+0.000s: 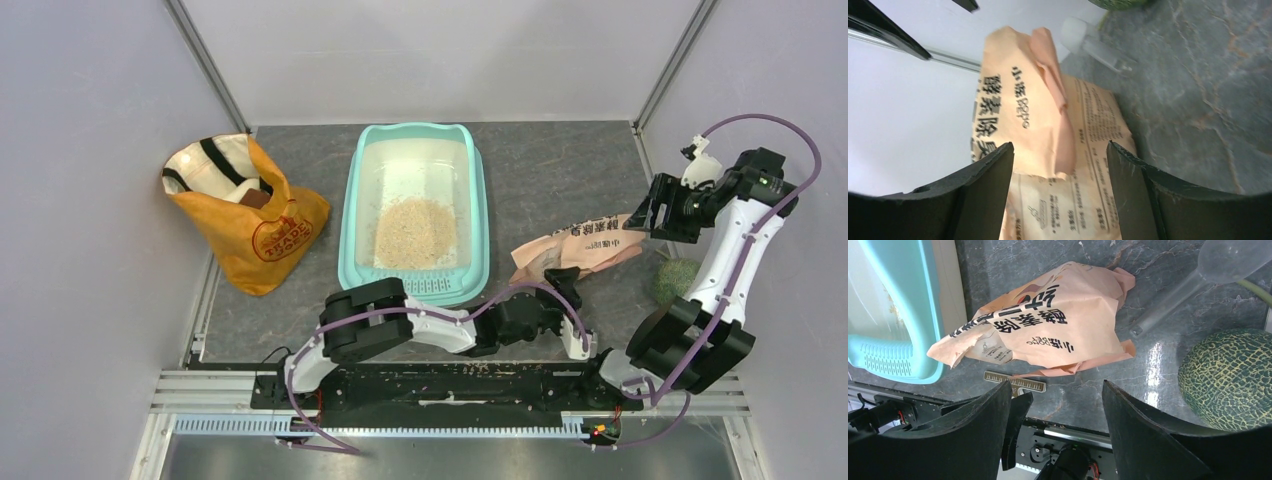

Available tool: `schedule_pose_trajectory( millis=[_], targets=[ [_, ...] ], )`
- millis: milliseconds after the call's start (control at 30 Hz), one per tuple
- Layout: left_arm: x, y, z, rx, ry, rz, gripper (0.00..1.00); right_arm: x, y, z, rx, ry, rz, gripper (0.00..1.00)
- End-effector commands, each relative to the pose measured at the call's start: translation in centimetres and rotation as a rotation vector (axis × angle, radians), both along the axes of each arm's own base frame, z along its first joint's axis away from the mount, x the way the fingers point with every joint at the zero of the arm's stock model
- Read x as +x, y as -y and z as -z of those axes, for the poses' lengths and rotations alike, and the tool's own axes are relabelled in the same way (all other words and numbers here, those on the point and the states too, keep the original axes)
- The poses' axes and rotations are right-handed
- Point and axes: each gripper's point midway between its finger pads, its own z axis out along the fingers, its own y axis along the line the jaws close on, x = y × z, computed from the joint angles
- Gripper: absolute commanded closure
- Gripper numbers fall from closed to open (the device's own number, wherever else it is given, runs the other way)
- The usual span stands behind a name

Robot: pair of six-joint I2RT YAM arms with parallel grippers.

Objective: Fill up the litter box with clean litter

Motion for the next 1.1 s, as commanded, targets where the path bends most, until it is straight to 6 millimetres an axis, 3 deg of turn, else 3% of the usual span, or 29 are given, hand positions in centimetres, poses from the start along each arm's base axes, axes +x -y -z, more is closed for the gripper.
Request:
schedule_pose_trajectory(
  millis=[0, 300, 500, 733, 867, 1067],
  targets=[
    [0.4, 1.4, -4.8, -0.148, 0.169, -0.016, 0.26, -0.2, -0.2, -1.4, -0.006, 0.022, -0.019, 0.25],
    [0.6, 2.2, -2.2, -0.074, 0.224, -0.013, 0.27, 0.3, -0.1, -2.6, 0.001, 0.033, -0.041, 0.24],
    [2.5, 2.6, -2.1, -0.072, 0.257, -0.08, 0.27, 0.4, -0.1, -2.8, -0.002, 0.039, -0.057, 0.23],
    [3.9, 2.2, -1.9, -0.061, 0.275, -0.107, 0.35, 0.2, -0.6, -2.9, 0.018, 0.038, -0.1, 0.23],
    [4.3, 2.0, -2.3, -0.081, 0.301, -0.104, 0.45, 0.1, -0.9, -3.0, 0.036, 0.035, -0.126, 0.23],
    [4.0, 2.4, -4.0, -0.126, 0.298, -0.088, 0.77, -0.2, -1.7, -3.7, 0.047, 0.069, -0.209, 0.22]
  ],
)
